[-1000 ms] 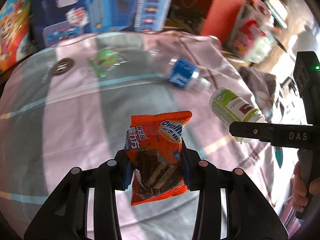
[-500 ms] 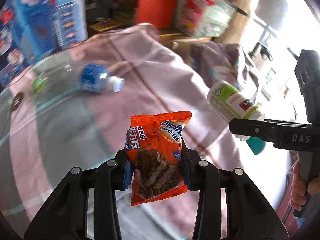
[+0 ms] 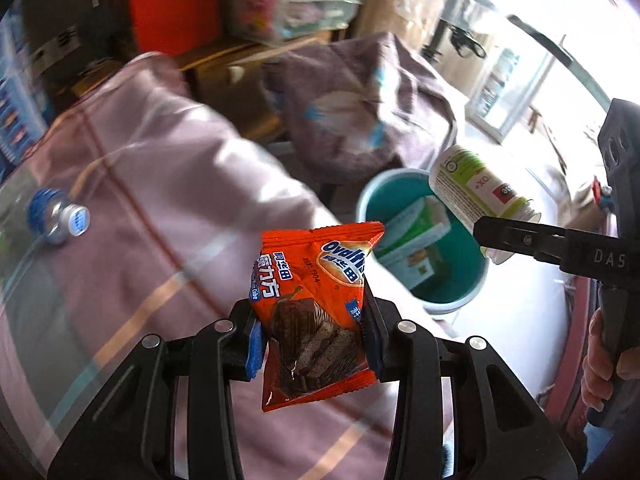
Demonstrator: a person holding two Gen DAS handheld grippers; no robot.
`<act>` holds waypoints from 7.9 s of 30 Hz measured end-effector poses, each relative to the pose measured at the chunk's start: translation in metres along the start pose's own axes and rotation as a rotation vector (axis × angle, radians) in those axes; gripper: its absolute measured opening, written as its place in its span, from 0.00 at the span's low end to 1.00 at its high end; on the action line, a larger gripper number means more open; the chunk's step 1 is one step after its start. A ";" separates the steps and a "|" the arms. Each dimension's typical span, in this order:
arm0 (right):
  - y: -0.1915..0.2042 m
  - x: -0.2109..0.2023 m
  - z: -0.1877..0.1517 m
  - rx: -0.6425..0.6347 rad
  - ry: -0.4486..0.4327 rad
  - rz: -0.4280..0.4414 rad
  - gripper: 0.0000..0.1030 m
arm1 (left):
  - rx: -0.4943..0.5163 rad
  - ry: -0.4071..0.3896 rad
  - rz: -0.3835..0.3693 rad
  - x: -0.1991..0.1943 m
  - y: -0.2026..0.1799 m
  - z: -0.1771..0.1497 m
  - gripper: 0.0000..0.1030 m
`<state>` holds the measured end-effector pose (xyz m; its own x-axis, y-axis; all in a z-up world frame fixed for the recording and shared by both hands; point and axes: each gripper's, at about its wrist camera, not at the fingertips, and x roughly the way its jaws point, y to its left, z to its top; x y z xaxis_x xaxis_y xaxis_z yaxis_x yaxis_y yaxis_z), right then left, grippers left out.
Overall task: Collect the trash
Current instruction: 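Carry the wrapper and white bottle over the teal bucket with both tools, then open both tools over the teal bucket to drop the wrapper and bottle, then move both open tools back over the table items, then grasp the clear water bottle with the right tool while the left grasps the green candy wrapper, then carry the water bottle and candy wrapper over the teal bucket with both tools, then open both tools over the teal bucket to drop the bottle and wrapper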
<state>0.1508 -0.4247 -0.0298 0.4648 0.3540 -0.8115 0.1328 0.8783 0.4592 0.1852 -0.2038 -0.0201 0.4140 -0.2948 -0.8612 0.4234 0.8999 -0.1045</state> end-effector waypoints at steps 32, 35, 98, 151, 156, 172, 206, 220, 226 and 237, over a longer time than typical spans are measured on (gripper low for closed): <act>-0.089 0.009 0.013 0.160 0.026 -0.100 0.51 | 0.121 0.098 -0.104 0.091 -0.084 0.041 0.88; -0.084 0.012 0.013 0.151 0.035 -0.105 0.51 | 0.108 0.095 -0.105 0.085 -0.075 0.036 0.91; 0.260 0.145 0.006 -0.469 0.303 -0.126 0.86 | -0.341 -0.074 0.128 -0.050 0.239 -0.083 0.95; 0.401 0.288 0.044 -0.740 0.286 -0.197 0.64 | -0.267 -0.050 0.275 -0.017 0.427 -0.044 0.30; 0.375 0.258 0.033 -0.697 0.288 -0.165 0.64 | -0.268 -0.050 0.225 -0.020 0.392 -0.053 0.30; 0.272 0.157 0.008 -0.538 0.229 -0.097 0.64 | -0.167 -0.055 0.136 -0.045 0.247 -0.058 0.30; -0.029 -0.015 0.003 -0.074 0.008 -0.086 0.64 | 0.137 0.056 -0.089 0.024 -0.049 0.005 0.32; -0.086 -0.005 0.009 0.023 0.023 -0.117 0.64 | 0.189 0.128 -0.131 0.073 -0.091 0.021 0.33; -0.097 0.005 0.013 0.042 0.041 -0.128 0.64 | 0.183 0.159 -0.147 0.096 -0.094 0.028 0.33; -0.108 0.023 0.025 0.064 0.071 -0.145 0.64 | 0.163 0.197 -0.167 0.128 -0.094 0.042 0.33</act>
<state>0.1690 -0.5193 -0.0886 0.3743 0.2484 -0.8934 0.2505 0.9005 0.3554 0.2326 -0.3400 -0.0998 0.1705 -0.3525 -0.9201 0.6026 0.7761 -0.1857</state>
